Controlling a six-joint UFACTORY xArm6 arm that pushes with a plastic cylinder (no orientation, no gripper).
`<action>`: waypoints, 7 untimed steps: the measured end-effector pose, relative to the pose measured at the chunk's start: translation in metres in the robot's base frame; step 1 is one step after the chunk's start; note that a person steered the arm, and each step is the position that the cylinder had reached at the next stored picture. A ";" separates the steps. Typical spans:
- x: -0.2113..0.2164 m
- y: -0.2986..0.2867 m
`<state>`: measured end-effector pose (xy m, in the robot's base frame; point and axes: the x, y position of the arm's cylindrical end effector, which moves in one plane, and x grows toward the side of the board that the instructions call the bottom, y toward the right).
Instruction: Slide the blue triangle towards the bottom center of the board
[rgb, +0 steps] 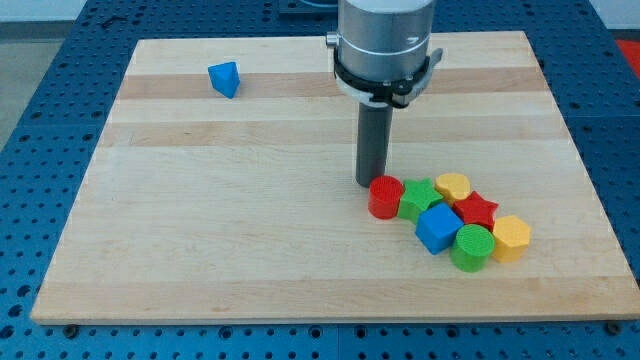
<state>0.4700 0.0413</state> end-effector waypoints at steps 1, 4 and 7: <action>-0.028 -0.005; -0.197 -0.092; -0.151 -0.216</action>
<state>0.3194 -0.1751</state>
